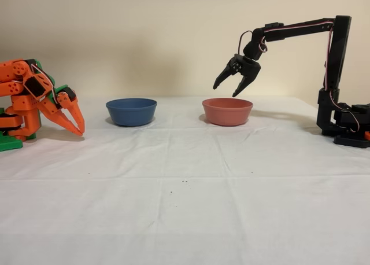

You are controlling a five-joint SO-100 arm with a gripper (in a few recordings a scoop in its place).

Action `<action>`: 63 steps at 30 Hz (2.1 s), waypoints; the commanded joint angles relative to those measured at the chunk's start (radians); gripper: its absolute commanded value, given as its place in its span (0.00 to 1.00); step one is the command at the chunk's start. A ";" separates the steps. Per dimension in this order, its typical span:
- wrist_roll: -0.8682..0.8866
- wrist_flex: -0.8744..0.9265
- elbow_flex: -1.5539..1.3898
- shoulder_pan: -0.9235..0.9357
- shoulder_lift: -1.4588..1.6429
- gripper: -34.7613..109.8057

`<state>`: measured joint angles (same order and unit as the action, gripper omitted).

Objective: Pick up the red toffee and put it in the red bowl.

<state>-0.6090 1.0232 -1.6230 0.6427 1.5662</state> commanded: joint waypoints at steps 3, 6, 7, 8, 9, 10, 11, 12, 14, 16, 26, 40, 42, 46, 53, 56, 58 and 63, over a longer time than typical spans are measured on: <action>-0.035 0.028 0.038 0.012 0.135 0.35; -0.046 0.034 0.031 0.011 0.181 0.26; -0.052 0.041 0.031 0.008 0.196 0.25; -0.060 0.052 0.029 0.005 0.210 0.25; -0.061 0.063 0.026 0.002 0.225 0.25; -0.058 0.066 0.020 -0.002 0.241 0.25; -0.052 0.067 0.011 -0.005 0.259 0.25; -0.041 0.066 -0.002 -0.006 0.276 0.25; -0.003 0.061 -0.028 -0.011 0.314 0.25; 0.071 0.049 -0.051 -0.021 0.347 0.25; 0.345 -0.107 -0.259 -0.146 0.534 0.25; 0.331 -0.301 -0.736 -0.403 1.066 0.25; 0.333 -0.304 -0.801 -0.437 1.140 0.25; 0.344 -0.304 -0.939 -0.499 1.296 0.25; 0.359 -0.242 -1.117 -0.604 1.548 0.25; 0.374 -0.199 -1.170 -0.623 1.612 0.25; 0.382 -0.172 -1.203 -0.623 1.643 0.25; 0.430 -0.137 -1.256 -0.621 1.651 0.25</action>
<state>-0.1933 0.8682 -2.8639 0.0230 3.2076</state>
